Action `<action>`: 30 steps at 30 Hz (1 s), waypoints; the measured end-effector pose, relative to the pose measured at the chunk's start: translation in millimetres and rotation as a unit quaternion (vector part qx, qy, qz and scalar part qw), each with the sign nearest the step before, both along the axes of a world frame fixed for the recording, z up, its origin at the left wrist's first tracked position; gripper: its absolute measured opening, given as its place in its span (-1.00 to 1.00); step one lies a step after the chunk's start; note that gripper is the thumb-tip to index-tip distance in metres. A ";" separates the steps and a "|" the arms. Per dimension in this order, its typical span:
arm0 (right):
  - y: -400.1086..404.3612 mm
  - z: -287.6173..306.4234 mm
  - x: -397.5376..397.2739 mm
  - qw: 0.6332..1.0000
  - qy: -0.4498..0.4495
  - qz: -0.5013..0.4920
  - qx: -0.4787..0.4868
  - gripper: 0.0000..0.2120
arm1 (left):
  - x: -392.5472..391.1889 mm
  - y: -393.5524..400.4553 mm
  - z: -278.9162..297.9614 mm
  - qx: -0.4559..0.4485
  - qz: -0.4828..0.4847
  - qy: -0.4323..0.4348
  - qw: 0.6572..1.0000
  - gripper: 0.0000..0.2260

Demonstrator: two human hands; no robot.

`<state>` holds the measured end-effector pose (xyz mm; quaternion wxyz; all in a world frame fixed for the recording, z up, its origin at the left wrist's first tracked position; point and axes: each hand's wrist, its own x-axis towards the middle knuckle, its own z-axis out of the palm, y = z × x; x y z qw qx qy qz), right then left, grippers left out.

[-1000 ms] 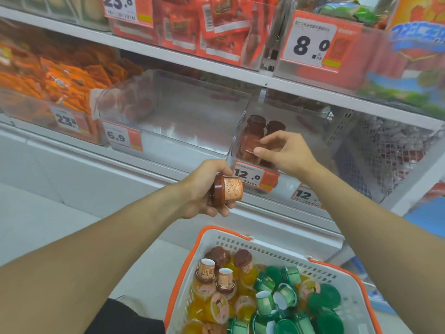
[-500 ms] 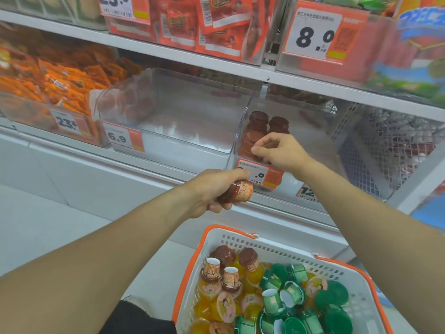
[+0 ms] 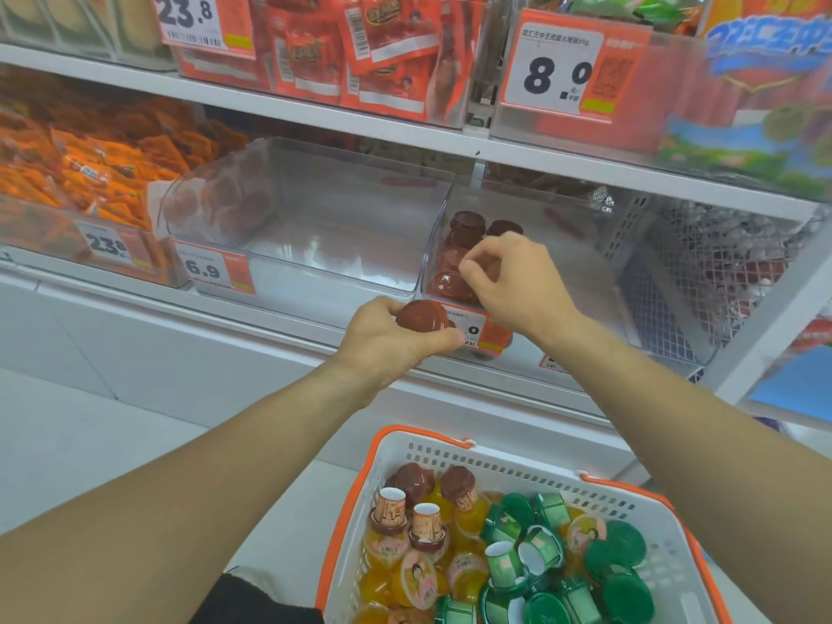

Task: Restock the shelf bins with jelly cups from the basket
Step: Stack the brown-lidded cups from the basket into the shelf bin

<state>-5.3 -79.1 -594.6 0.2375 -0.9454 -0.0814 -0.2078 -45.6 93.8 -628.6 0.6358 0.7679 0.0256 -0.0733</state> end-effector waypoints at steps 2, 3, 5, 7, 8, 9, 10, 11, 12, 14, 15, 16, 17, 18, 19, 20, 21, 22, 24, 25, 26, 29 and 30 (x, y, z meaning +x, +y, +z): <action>4.0 6.4 -18.2 0.995 -0.010 0.041 0.088 -0.85 | -1.1 2.3 5.0 0.100 -0.006 -0.065 0.993 -0.46; 6.0 9.1 -26.7 0.988 0.016 0.065 0.139 -0.85 | -2.7 3.0 8.7 0.145 -0.016 -0.092 0.985 -0.42; 6.2 12.5 -38.2 0.975 0.084 0.096 0.185 -0.86 | -3.8 3.6 13.8 0.182 -0.033 -0.129 0.974 -0.37; 4.3 13.0 -42.1 0.968 0.142 0.108 0.177 -0.81 | -5.0 2.1 16.7 0.175 -0.031 -0.166 0.970 -0.37; 3.0 12.8 -42.2 0.958 0.169 0.111 0.202 -0.81 | -5.7 0.7 16.9 0.166 -0.028 -0.191 0.967 -0.38; 1.3 12.6 -41.4 0.939 0.197 0.114 0.257 -0.84 | -7.0 -1.3 17.2 0.160 -0.024 -0.219 0.962 -0.40; -0.4 13.0 -40.7 0.911 0.227 0.116 0.325 -0.87 | -7.0 -2.8 16.4 0.154 -0.023 -0.248 0.956 -0.42; -2.7 13.0 -39.9 0.877 0.254 0.119 0.390 -0.87 | -6.0 -4.2 15.0 0.146 -0.024 -0.270 0.951 -0.43; -5.1 13.2 -39.3 0.845 0.276 0.121 0.441 -0.84 | -4.9 -4.8 13.9 0.134 -0.033 -0.280 0.950 -0.43; -11.7 12.3 -37.2 0.805 0.295 0.121 0.500 -0.78 | -2.9 -5.2 11.8 0.093 -0.071 -0.270 0.956 -0.37; -14.8 12.1 -36.3 0.799 0.295 0.115 0.511 -0.77 | -2.3 -5.5 10.2 0.068 -0.095 -0.263 0.958 -0.35; -17.0 11.8 -35.6 0.799 0.295 0.109 0.513 -0.76 | -2.2 -6.2 9.1 0.050 -0.113 -0.261 0.957 -0.36; -18.4 11.0 -35.5 0.804 0.294 0.102 0.507 -0.74 | -2.1 -7.3 7.9 0.045 -0.120 -0.268 0.955 -0.38; -18.5 10.9 -36.6 0.815 0.291 0.097 0.492 -0.74 | -1.9 -8.7 7.2 0.053 -0.116 -0.280 0.951 -0.40; -18.4 11.3 -37.6 0.834 0.279 0.089 0.468 -0.77 | -1.6 -10.6 7.0 0.071 -0.103 -0.297 0.947 -0.41; -17.4 13.2 -39.7 0.856 0.262 0.079 0.438 -0.78 | -0.9 -12.4 6.9 0.094 -0.087 -0.317 0.940 -0.41; -17.0 15.2 -41.9 0.878 0.244 0.072 0.406 -0.76 | -0.3 -14.1 7.2 0.117 -0.072 -0.335 0.932 -0.40; -16.4 18.0 -44.6 0.895 0.234 0.069 0.374 -0.70 | 0.3 -15.6 7.5 0.134 -0.060 -0.350 0.925 -0.39; -15.8 23.3 -48.5 0.917 0.237 0.068 0.315 -0.62 | 1.2 -19.0 7.5 0.148 -0.041 -0.370 0.916 -0.39; -16.4 24.7 -48.7 0.919 0.245 0.071 0.299 -0.61 | 1.0 -20.8 7.7 0.150 -0.035 -0.379 0.913 -0.39; -17.3 25.8 -48.5 0.917 0.255 0.078 0.298 -0.62 | 0.5 -22.7 8.2 0.151 -0.029 -0.387 0.909 -0.41; -24.8 29.1 -44.6 0.886 0.273 0.134 0.351 -0.62 | 0.3 -28.1 10.5 0.134 -0.023 -0.385 0.913 -0.40; -28.8 29.9 -43.6 0.874 0.272 0.155 0.371 -0.59 | 0.9 -29.3 11.0 0.122 -0.026 -0.362 0.924 -0.39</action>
